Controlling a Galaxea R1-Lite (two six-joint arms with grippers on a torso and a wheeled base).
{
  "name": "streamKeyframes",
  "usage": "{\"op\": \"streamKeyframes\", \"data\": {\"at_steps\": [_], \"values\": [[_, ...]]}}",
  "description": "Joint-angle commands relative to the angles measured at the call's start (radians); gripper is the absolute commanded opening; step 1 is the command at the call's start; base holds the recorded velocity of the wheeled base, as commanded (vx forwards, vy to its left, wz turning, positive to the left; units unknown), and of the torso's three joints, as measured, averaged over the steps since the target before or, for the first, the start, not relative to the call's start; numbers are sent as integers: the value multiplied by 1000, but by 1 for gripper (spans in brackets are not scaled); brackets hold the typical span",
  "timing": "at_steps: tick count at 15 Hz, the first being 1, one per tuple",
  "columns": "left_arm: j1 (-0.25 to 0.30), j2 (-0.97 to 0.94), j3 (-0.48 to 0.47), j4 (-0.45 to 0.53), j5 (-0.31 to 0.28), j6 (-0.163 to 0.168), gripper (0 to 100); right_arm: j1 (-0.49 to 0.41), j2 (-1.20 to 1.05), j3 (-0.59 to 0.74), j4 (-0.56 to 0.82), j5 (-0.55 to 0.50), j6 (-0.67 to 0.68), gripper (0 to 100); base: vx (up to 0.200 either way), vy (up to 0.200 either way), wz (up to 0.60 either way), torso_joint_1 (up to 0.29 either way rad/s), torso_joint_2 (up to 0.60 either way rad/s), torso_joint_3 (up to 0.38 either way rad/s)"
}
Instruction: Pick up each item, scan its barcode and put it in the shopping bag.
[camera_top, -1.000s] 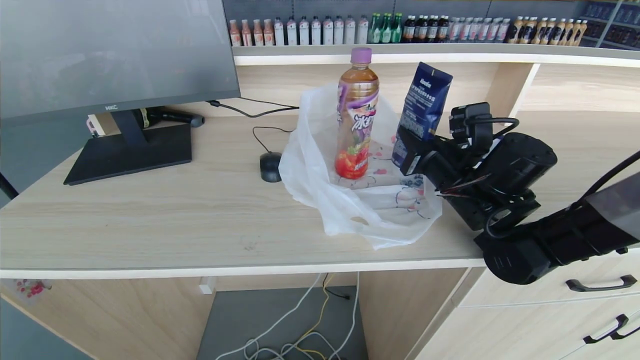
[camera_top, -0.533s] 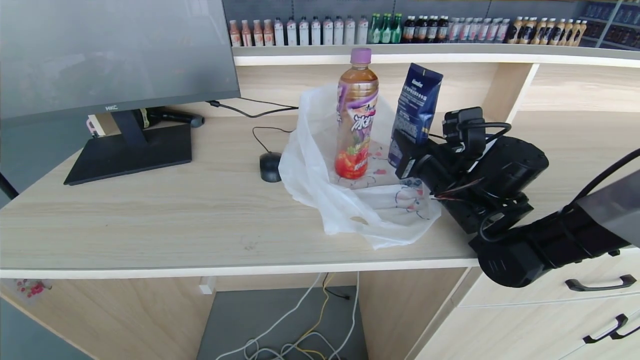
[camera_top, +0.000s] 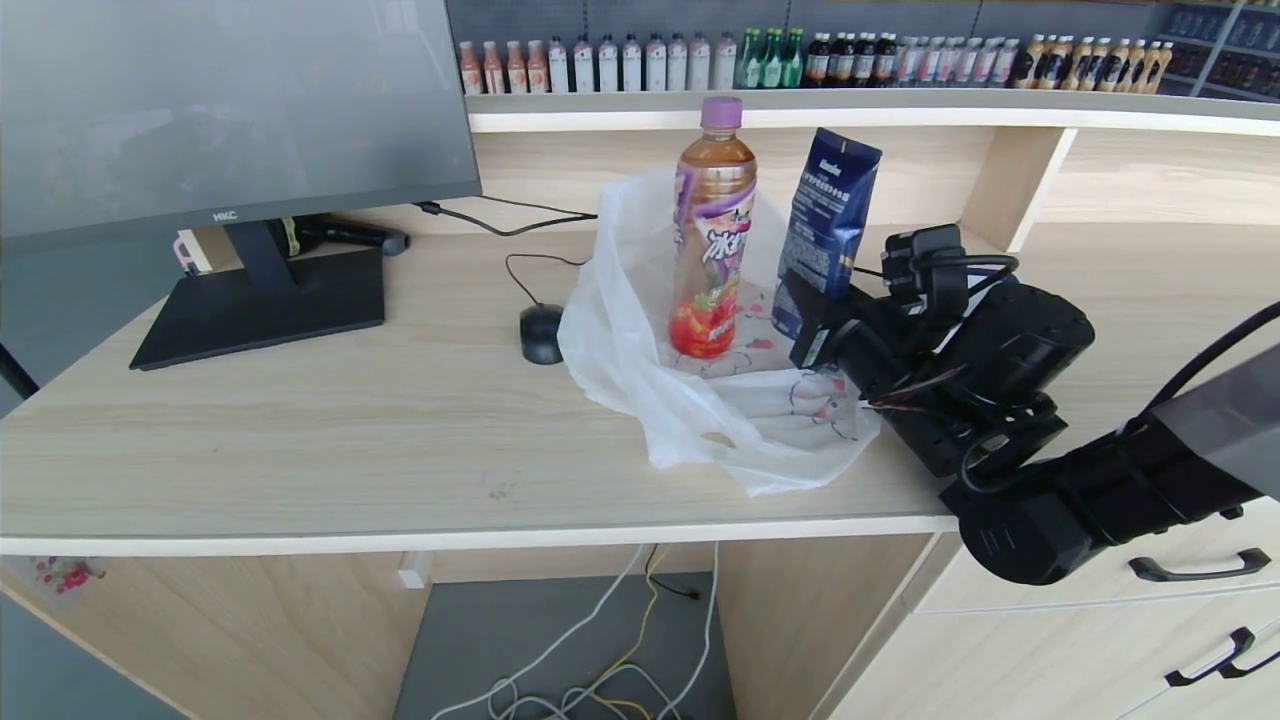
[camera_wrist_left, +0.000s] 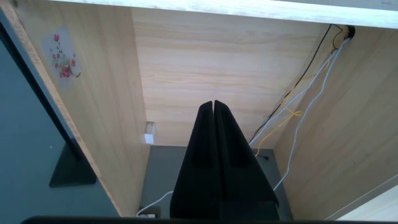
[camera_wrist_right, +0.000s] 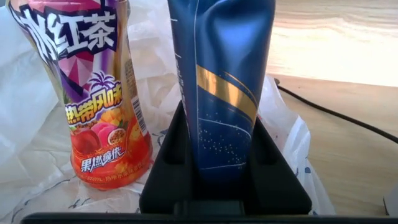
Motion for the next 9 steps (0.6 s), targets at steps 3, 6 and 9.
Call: {"op": "streamKeyframes", "data": {"at_steps": [3,6,9], "values": [[0,0,0,0,0,0,0,-2,-4,2,0,-1,7,100,0,0,0,0,0,0],[0,0,0,0,0,0,0,0,-17,7,0,-7,21,100,0,0,0,0,0,0],[0,0,0,0,0,0,0,0,-24,19,0,-7,19,100,0,0,0,0,0,0]]}}
